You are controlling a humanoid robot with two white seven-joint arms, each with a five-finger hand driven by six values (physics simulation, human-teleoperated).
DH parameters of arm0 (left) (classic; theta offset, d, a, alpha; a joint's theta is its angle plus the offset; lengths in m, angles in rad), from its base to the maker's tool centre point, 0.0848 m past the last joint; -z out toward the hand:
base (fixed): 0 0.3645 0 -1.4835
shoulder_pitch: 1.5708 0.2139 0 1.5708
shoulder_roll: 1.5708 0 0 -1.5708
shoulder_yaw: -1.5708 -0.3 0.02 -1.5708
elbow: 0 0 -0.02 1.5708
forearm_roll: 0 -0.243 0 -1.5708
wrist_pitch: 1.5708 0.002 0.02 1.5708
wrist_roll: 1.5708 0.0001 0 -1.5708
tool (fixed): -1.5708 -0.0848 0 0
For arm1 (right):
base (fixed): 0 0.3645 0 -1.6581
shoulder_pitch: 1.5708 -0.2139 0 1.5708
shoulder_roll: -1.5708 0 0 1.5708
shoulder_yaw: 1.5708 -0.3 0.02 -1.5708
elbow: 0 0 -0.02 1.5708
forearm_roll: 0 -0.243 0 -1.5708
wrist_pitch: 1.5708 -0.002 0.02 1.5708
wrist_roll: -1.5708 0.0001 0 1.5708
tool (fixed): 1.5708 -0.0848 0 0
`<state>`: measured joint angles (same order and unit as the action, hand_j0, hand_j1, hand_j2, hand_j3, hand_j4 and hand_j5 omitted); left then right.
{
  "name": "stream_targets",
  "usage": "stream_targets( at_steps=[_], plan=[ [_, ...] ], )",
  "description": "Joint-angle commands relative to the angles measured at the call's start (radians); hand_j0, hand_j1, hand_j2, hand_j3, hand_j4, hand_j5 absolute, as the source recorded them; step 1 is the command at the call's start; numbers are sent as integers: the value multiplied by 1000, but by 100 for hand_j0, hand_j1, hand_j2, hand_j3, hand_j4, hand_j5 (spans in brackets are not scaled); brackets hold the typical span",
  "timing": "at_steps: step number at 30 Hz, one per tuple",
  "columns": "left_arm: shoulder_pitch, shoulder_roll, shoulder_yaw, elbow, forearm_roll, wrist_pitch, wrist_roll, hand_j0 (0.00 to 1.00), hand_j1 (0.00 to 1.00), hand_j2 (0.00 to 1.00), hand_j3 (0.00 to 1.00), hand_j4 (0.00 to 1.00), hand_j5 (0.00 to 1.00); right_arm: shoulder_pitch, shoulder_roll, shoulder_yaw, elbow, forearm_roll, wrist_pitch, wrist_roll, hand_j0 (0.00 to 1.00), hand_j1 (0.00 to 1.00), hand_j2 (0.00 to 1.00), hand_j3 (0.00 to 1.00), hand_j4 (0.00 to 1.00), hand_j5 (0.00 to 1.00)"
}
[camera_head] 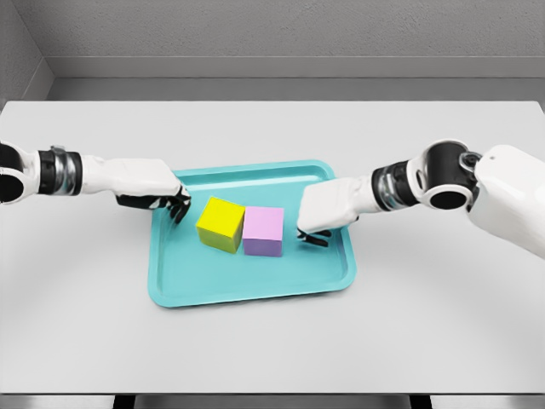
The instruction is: Push two cubes
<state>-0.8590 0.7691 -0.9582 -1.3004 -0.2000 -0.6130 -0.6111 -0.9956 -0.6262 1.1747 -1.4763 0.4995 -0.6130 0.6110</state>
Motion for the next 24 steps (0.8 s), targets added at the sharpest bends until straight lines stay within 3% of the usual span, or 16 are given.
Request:
stream_targets(
  at_steps=[1, 4, 6, 8, 11, 15, 17, 19, 24],
  plan=[
    [0, -74, 38, 95, -41, 2, 0, 30, 30, 30, 30, 30, 30, 0, -20, -10, -2, -6, 2, 0, 15, 15, 15, 15, 15, 15],
    [3, -100, 36, 102, -53, 2, 0, 30, 30, 30, 30, 30, 30, 6, -89, -72, -12, -13, 2, 0, 15, 15, 15, 15, 15, 15],
    [6, -100, 35, 98, -53, 2, 0, 30, 30, 30, 30, 30, 30, 8, -139, -119, -15, -78, 2, 0, 15, 15, 15, 15, 15, 15],
    [8, -94, 35, 92, -52, 2, 0, 30, 30, 30, 30, 30, 30, 18, -156, -168, -16, -87, 2, 0, 18, 18, 18, 18, 18, 18],
    [12, -87, 35, 66, -49, 2, 0, 30, 30, 30, 30, 30, 30, 31, -162, -194, -15, -87, 2, 0, 47, 47, 47, 47, 47, 47],
    [15, -71, 35, 59, -45, 2, 0, 29, 29, 29, 29, 29, 29, 43, -216, -211, -15, -124, 2, 0, 69, 69, 69, 69, 69, 69],
    [18, -59, 35, 43, -44, 2, 0, 29, 29, 29, 29, 29, 29, 43, -227, -211, -16, -134, 2, 0, 76, 76, 76, 76, 76, 76],
    [49, -21, 33, -36, -44, 2, 0, 29, 29, 29, 29, 29, 29, 44, -241, -211, -15, -134, 2, 0, 78, 78, 78, 78, 78, 78],
    [61, -21, 32, -42, -45, 2, 0, 29, 29, 29, 29, 29, 29, 46, -242, -211, -15, -134, 2, 0, 80, 80, 80, 80, 80, 80]
  ],
)
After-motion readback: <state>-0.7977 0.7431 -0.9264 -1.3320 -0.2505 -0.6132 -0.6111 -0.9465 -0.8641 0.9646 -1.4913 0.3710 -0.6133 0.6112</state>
